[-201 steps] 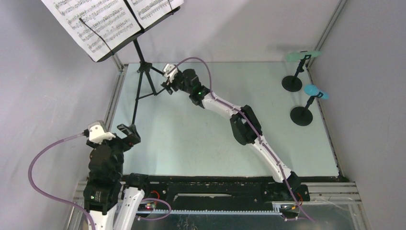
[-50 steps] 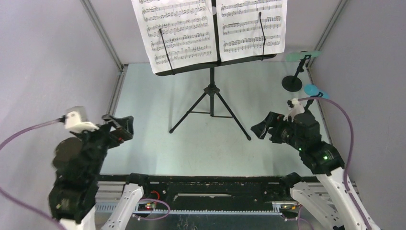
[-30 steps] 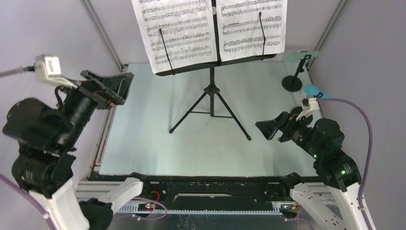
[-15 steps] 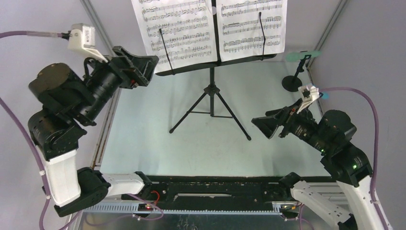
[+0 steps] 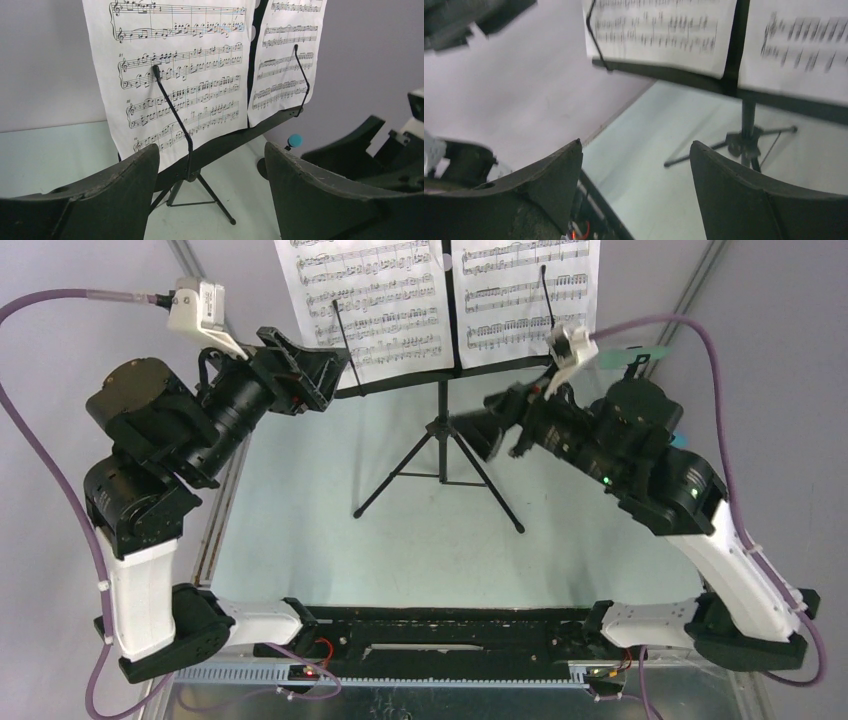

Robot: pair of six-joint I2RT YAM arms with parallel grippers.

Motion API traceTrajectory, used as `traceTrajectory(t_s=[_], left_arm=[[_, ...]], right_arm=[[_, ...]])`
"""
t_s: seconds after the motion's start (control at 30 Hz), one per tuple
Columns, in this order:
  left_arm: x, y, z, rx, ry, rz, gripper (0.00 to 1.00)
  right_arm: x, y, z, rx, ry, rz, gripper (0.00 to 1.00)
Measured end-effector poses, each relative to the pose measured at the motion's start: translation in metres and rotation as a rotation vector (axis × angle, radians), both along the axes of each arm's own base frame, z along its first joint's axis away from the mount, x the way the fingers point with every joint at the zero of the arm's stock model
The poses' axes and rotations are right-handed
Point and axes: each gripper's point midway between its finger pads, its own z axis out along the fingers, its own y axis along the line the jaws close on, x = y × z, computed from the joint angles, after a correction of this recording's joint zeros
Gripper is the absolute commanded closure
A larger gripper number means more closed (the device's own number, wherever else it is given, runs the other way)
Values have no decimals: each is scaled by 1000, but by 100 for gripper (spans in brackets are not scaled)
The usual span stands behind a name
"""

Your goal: Pack up the instrument practice props

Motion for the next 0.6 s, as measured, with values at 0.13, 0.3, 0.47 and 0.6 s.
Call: traceTrajectory(t_s=[0.13,0.3,0.47,0.6], left_arm=[[2,-2,-1,0,-1,0,18],[9,-8,-8,15,15,0,18],[15,-14,-18,34,38,0,19],[18,-17,-27,49,57,0,19]], right_arm=[[27,13,32,51,-25,-52,24],[63,16,57,137,-8,-65,29],[99,20,61,195,50,-24,29],[111,32,58,197,77,31,29]])
